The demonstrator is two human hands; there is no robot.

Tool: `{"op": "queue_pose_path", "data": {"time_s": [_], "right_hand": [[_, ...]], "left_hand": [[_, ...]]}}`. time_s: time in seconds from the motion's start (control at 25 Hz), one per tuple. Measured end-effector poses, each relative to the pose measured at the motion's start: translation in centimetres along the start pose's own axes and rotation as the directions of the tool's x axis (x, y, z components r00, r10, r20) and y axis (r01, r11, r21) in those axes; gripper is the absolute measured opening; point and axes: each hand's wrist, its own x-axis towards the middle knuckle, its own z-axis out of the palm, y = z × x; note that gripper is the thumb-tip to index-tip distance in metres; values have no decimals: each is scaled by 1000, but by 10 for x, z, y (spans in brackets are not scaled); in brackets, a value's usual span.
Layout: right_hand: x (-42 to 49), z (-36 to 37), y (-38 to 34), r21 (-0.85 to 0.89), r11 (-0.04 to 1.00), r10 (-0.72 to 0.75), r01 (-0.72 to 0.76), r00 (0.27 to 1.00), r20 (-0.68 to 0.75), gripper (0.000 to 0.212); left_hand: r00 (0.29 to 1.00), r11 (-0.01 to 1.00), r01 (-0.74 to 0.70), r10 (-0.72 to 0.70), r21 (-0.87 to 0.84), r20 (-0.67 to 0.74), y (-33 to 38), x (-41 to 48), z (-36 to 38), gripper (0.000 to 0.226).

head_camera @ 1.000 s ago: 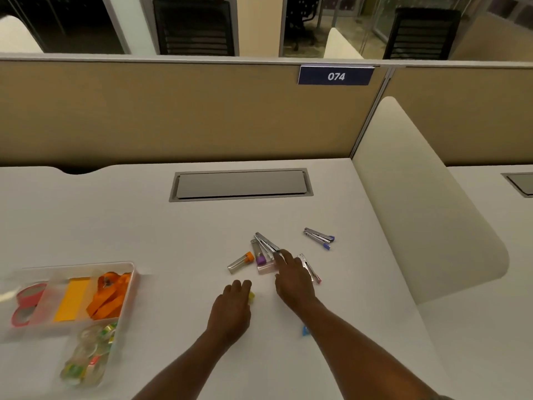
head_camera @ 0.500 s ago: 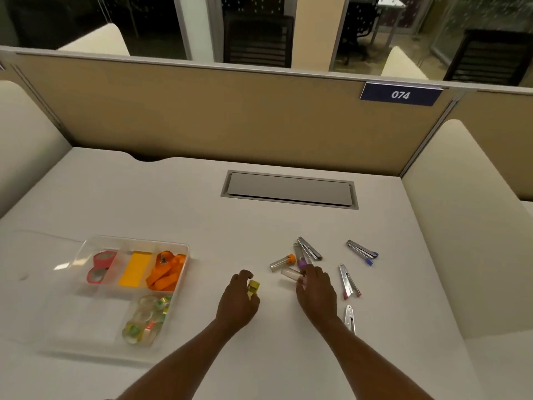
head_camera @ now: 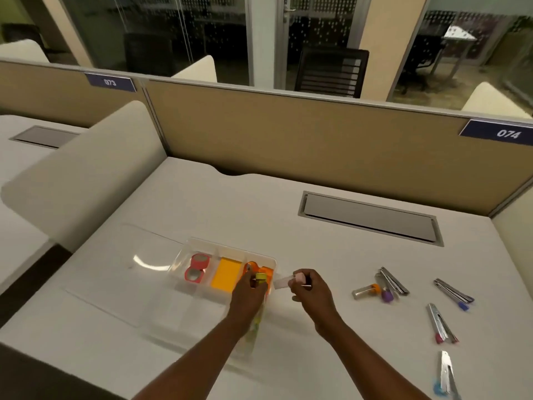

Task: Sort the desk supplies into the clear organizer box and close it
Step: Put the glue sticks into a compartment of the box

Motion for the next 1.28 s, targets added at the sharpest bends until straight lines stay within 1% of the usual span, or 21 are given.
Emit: {"op": "queue_pose_path", "data": {"time_s": [0.04, 0.16, 0.28, 0.36, 0.44, 0.48, 0.52, 0.6, 0.68, 0.76, 0.8, 0.88, 1.08, 1.2, 1.28], "right_hand": [[1, 17, -6, 28, 1000, 6, -7, 999, 34, 11], [5, 69, -21, 79, 996, 19, -28, 994, 108, 16], [10, 116, -30, 69, 995, 53, -66, 984, 171, 18], [13, 143, -33, 75, 992, 79, -97, 975, 209, 16], [13, 165, -36, 53, 992, 105, -119, 972, 211, 14], [12, 175, -37, 16, 992, 120, -126, 973, 199, 15], [10, 182, -36, -55, 992, 120, -111, 975, 185, 16], [5, 190, -33, -288, 958, 60, 1, 977, 204, 18], [0, 192, -30, -510, 851, 13, 130, 964, 267, 20], [-3, 191, -28, -635, 752, 22, 175, 957, 291, 18], [-3, 190, -27, -677, 714, 39, 178, 955, 293, 18], [-5, 192, -26, -720, 674, 74, 166, 954, 290, 18], [-10, 207, -17, -779, 606, 85, 162, 960, 266, 26], [-12, 211, -12, -798, 576, 86, 175, 958, 272, 27], [-13, 211, -10, -800, 571, 75, 184, 959, 274, 33]], "left_hand": [[1000, 999, 14, -14, -34, -5, -1, 4, -17, 28], [999, 987, 51, -53, -152, -10, -9, 16, -66, 22], [997, 981, 55, -64, -184, -45, -24, 29, -108, 16], [995, 980, 60, -73, -192, -62, -32, 35, -131, 14], [994, 978, 70, -85, -194, -66, -38, 40, -149, 14], [994, 980, 76, -88, -185, -61, -43, 42, -156, 15], [995, 982, 78, -87, -170, -47, -46, 43, -161, 16], [998, 994, 60, -60, -95, 4, -53, 42, -164, 16], [997, 997, 12, -17, 71, 69, -60, 40, -159, 18], [992, 959, -78, 48, 272, 117, -68, 38, -149, 20], [989, 931, -119, 81, 345, 124, -72, 38, -145, 20], [983, 885, -172, 124, 432, 137, -78, 38, -138, 19], [970, 787, -239, 162, 569, 182, -91, 39, -130, 21], [961, 741, -272, 180, 615, 208, -97, 40, -128, 22], [965, 735, -260, 170, 626, 201, -99, 38, -126, 30]]}}
